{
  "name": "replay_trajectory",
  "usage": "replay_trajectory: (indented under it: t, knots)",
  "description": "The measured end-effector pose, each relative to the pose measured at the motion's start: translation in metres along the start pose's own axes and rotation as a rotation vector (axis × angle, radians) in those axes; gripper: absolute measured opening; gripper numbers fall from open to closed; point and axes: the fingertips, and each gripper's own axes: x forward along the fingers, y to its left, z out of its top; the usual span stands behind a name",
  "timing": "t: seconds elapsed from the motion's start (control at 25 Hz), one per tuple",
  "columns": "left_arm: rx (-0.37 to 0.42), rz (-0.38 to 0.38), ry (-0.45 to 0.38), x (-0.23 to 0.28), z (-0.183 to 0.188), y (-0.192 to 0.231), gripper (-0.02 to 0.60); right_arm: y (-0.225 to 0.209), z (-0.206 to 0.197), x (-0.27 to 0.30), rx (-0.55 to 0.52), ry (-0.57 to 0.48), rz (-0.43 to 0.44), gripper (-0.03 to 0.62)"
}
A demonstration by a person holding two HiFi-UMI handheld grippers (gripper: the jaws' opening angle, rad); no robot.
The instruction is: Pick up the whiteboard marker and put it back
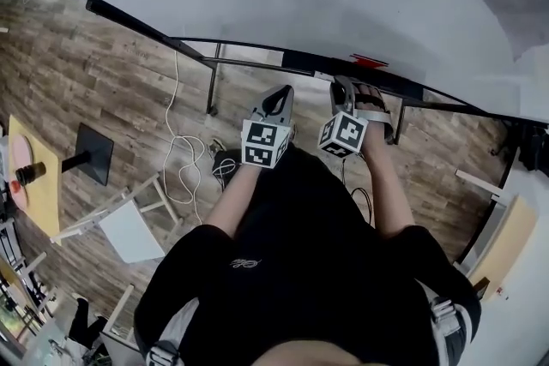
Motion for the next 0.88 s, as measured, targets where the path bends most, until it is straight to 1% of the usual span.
replay_trajectory:
  t: [0.2, 0.56, 0.88]
  knots:
    - [-0.011, 0.017, 0.010, -0.002, -0.007, -0.002, 0.008, 0.004, -0.008, 0.016, -0.056, 0.026, 0.021, 0.057]
    - [-0.002, 0.021, 0.016, -0.007, -0.001, -0.002, 0.008, 0.009, -0.008, 0.027, -0.053, 0.037, 0.050, 0.057]
    - [0.009, 0.018, 0.024, -0.009, 0.002, 0.000, 0.008, 0.008, -0.012, 0.034, -0.073, 0.056, 0.040, 0.057]
